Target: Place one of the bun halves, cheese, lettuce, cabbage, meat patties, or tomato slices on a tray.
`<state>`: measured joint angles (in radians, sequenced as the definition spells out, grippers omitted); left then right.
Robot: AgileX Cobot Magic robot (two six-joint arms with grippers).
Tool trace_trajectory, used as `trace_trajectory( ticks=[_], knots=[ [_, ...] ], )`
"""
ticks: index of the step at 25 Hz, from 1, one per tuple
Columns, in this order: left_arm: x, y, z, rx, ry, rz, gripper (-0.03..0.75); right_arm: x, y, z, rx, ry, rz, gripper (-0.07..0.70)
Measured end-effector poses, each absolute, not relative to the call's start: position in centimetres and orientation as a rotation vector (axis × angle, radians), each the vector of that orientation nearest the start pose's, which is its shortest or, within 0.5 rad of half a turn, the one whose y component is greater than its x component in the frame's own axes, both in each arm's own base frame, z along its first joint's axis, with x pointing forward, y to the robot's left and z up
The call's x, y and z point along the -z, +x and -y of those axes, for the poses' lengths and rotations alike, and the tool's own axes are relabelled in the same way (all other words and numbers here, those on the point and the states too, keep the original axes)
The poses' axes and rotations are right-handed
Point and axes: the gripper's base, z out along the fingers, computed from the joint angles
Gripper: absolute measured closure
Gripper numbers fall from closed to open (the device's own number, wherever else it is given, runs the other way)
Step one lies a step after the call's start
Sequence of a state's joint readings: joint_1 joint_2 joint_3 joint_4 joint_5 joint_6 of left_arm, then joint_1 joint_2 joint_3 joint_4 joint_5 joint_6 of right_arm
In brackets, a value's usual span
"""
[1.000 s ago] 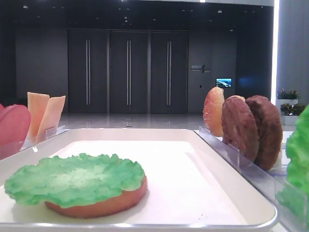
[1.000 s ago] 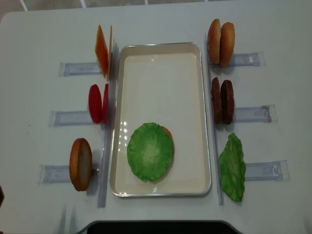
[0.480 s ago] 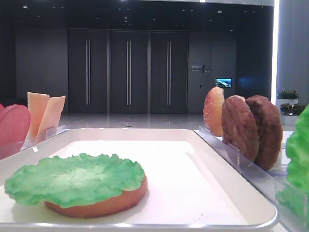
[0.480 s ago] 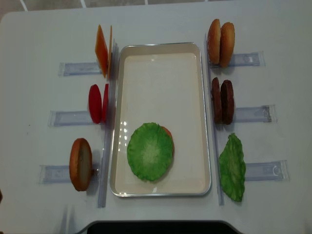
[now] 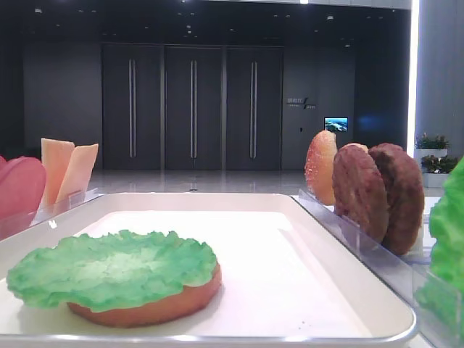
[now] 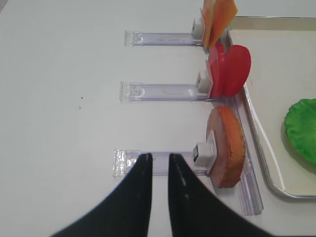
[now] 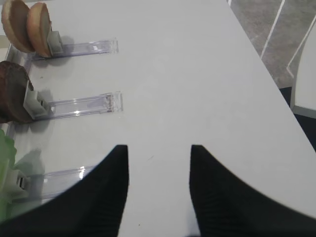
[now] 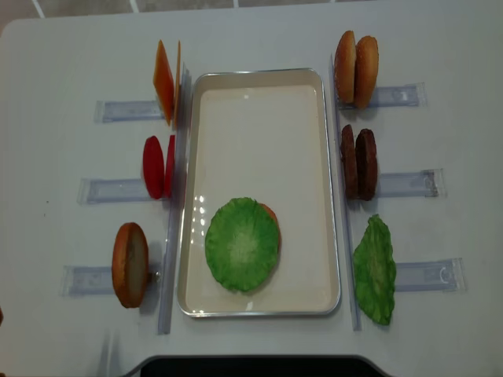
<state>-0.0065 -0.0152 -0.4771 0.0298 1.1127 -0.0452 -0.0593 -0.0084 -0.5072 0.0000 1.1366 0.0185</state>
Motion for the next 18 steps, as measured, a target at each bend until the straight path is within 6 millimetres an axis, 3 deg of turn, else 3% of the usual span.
trace_trajectory(
  ticks=[18],
  knots=[
    [-26.67,-0.69,-0.25,-0.005,-0.043,-2.103,0.629,-27.31,-1.03,-0.06,0.028,0.075,-2.103,0.356]
  ],
)
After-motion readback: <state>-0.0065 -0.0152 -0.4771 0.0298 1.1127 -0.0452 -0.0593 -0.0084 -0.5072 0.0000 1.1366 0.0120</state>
